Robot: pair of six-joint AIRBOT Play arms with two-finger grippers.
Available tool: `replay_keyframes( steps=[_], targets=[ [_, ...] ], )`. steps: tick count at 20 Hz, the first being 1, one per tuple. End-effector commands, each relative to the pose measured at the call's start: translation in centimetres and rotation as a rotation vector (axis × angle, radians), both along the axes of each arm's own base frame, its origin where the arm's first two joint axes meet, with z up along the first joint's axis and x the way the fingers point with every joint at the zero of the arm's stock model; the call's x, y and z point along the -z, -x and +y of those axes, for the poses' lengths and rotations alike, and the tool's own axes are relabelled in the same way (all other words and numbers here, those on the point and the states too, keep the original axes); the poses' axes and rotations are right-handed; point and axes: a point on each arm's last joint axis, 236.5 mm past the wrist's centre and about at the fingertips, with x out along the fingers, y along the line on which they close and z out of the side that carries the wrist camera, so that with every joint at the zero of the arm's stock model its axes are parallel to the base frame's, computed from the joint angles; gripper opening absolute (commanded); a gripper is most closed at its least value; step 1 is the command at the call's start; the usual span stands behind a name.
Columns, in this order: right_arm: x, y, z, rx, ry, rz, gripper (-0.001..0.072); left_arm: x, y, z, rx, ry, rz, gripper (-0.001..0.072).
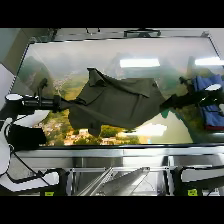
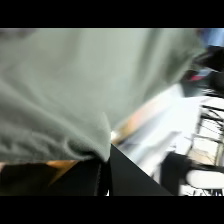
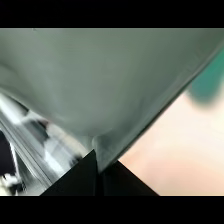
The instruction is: Fold the shirts.
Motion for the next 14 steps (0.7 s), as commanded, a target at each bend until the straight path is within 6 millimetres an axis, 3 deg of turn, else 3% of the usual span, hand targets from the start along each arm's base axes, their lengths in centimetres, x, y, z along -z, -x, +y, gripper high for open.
replay_keyframes(
  steps=[1,3,5,7,8,9,11,13,14],
  targets=[
    [-15.6,-2.1,1.2,0.049,-0.079,-0.426,0.0019,-13.8,0.2,-2.3,0.088,0.243,-0.311,0.0019],
    [-28.0,-0.9,1.3,0.116,-0.093,-0.775,0.0019,-24.6,2.6,-3.0,0.138,0.4,-0.582,0.0019],
    [-39.3,3.2,1.6,0.183,-0.049,-1.131,0.0019,-35.1,7.3,-2.8,0.185,0.52,-0.898,0.0019],
    [-47.4,8.0,1.6,0.299,0.064,-1.398,0.0019,-43.7,13.0,-2.2,0.191,0.573,-1.194,0.0019],
    [-50.3,10.3,1.6,0.365,0.11,-1.502,0.0019,-46.6,15.5,-2.1,0.178,0.549,-1.309,0.0019],
    [-52.6,12.5,1.7,0.431,0.146,-1.588,0.0019,-48.6,17.4,-2.4,0.158,0.474,-1.407,0.0019],
    [-54.1,15.2,2.2,0.476,0.23,-1.67,0.0019,-50.5,19.5,-3.1,0.109,0.289,-1.525,0.002],
    [-53.8,15.9,2.7,0.462,0.271,-1.681,0.0019,-51.2,19.6,-2.9,0.039,0.128,-1.581,0.002],
    [-53.4,15.6,2.5,0.465,0.271,-1.658,0.0019,-50.8,18.4,-2.1,-0.012,0.025,-1.575,0.002]
  ],
)
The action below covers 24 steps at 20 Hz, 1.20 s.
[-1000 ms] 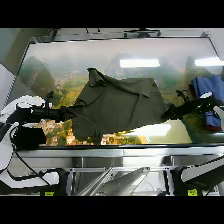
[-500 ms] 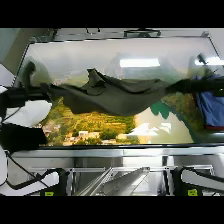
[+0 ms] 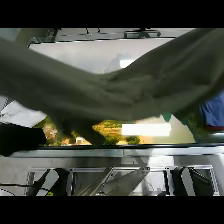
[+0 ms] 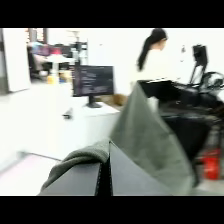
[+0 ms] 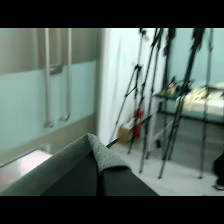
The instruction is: Fold the shirts.
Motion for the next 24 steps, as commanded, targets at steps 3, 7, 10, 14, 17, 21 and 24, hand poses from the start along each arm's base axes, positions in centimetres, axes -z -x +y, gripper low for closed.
replay_keyframes(
  steps=[3,7,10,14,17,21,24],
  targets=[
    [2.3,-1.3,-0.5,-0.02,-0.031,0.121,0.0018,1.6,-5.0,3.7,-0.417,-0.128,0.097,0.002],
    [12.7,-9.3,-1.1,-0.173,-0.111,0.451,0.0019,15.0,-14.1,4.3,-0.328,-0.254,0.521,0.002],
    [25.1,-15.8,-2.1,-0.125,-0.122,0.737,0.0018,29.9,-20.5,3.1,-0.272,-0.385,0.873,0.0019],
    [41.8,-22.9,-5.6,0.054,-0.226,1.009,0.0018,46.4,-27.8,5.6,-0.378,-0.387,1.178,0.002],
    [51.5,-26.2,-7.2,0.101,-0.311,1.13,0.0018,54.8,-31.8,8.4,-0.428,-0.352,1.297,0.0018],
    [56.6,-31.1,-7.7,0.079,-0.492,1.14,0.0018,58.3,-36.9,8.8,-0.402,-0.332,1.288,0.0018],
    [55.7,-34.1,-7.2,0.005,-0.518,1.105,0.0018,57.2,-39.6,9.0,-0.415,-0.335,1.222,0.0018]
  ],
)
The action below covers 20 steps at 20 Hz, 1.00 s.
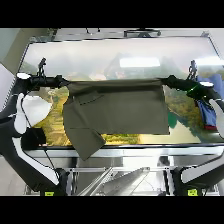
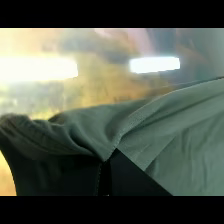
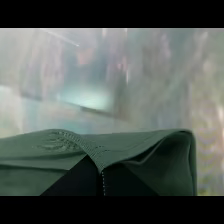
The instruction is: Fold the shirts.
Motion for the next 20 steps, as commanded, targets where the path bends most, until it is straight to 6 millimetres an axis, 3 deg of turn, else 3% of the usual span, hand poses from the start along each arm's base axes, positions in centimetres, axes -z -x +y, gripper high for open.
replay_keyframes(
  steps=[1,4,6,9,12,16,20],
  targets=[
    [0.4,-3.1,0.2,-0.012,-0.072,-0.042,0.0018,0.2,-2.9,0.5,0.006,-0.015,-0.047,0.0018],
    [-0.6,-2.6,0.7,-0.062,-0.093,-0.055,0.0019,-1.1,-2.3,0.4,0.049,-0.004,-0.034,0.0017],
    [0.4,-1.1,1.7,-0.14,-0.068,-0.013,0.0018,-0.8,-0.8,-0.3,0.099,0.013,0.012,0.0017],
    [3.3,1.0,2.3,-0.209,0.019,0.093,0.0018,3.2,1.9,-0.5,0.12,-0.022,0.145,0.0016],
    [4.6,1.6,2.7,-0.222,0.057,0.144,0.0018,6.9,4.2,-0.6,0.13,-0.087,0.252,0.0014],
    [4.7,1.5,2.7,-0.214,0.064,0.145,0.0018,7.6,3.5,-0.9,0.11,-0.127,0.238,0.0009],
    [5.6,1.8,1.2,-0.197,0.138,0.184,0.0019,4.9,1.2,-0.3,0.103,-0.164,0.154,0.0005]
  ],
)
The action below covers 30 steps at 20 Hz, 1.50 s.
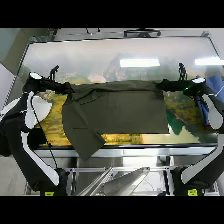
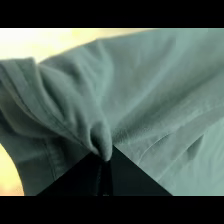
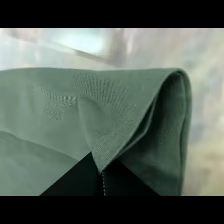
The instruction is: Fold the shirts.
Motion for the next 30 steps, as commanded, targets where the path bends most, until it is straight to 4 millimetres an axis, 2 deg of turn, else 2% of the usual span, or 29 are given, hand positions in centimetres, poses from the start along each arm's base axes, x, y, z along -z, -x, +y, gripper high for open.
replay_keyframes(
  steps=[1,3,4,10,11,12,13,14,17,18,19,21,23,26,27,28,30],
  targets=[
    [1.3,0.3,-1.6,0.021,0.09,0.04,0.0018,-1.9,-1.9,1.2,-0.015,-0.063,-0.063,0.0005],
    [1.3,0.4,-1.6,0.017,0.092,0.04,0.0019,-2.8,-2.3,1.7,-0.003,-0.1,-0.081,0.0007],
    [1.3,0.3,-1.5,0.018,0.094,0.038,0.0019,-3.0,-2.3,1.3,0.008,-0.101,-0.083,0.0007],
    [1.3,-0.1,-1.9,0.035,0.105,0.028,0.0019,-2.1,-1.5,1.2,0.027,-0.1,-0.047,0.0009],
    [1.3,0.0,-1.7,0.028,0.101,0.03,0.0021,-2.1,-1.4,1.2,0.031,-0.098,-0.041,0.0029],
    [1.3,0.2,-1.6,0.022,0.097,0.033,0.0109,-2.2,-1.1,1.1,0.042,-0.094,-0.032,0.0198],
    [1.0,0.3,-1.4,0.011,0.091,0.036,0.0276,-2.5,-0.7,0.9,0.056,-0.09,-0.021,0.0317],
    [0.5,0.5,-1.4,0.002,0.085,0.034,0.0297,-3.1,-0.2,0.9,0.079,-0.09,-0.008,0.0317],
    [-2.7,1.4,-2.6,-0.011,0.079,0.015,0.0307,-5.6,1.2,3.7,0.029,-0.168,0.075,0.0317],
    [-3.9,2.0,-3.6,0.007,0.092,0.032,0.039,-6.6,2.0,4.4,0.002,-0.185,0.099,0.0317],
    [-5.0,3.0,-4.6,0.018,0.114,0.058,0.0409,-7.4,2.9,5.1,-0.034,-0.19,0.117,0.0316],
    [-6.2,5.8,-6.4,0.008,0.177,0.137,0.0403,-8.5,6.0,5.5,-0.063,-0.182,0.17,0.0315],
    [-5.4,10.3,-7.6,-0.009,0.23,0.282,0.0358,-8.9,10.2,4.9,-0.085,-0.153,0.246,0.0315],
    [-2.5,17.3,-7.4,-0.019,0.251,0.466,0.036,-8.4,18.2,2.8,-0.109,-0.138,0.317,0.0315],
    [-1.3,19.3,-7.0,-0.003,0.232,0.511,0.0374,-8.0,20.9,2.1,-0.125,-0.138,0.323,0.0315],
    [-0.2,21.1,-6.4,0.006,0.208,0.553,0.0442,-7.6,23.2,1.5,-0.142,-0.142,0.32,0.0315],
    [2.1,24.4,-5.2,-0.002,0.171,0.644,0.045,-6.7,27.3,0.4,-0.177,-0.151,0.292,0.0315]
  ],
)
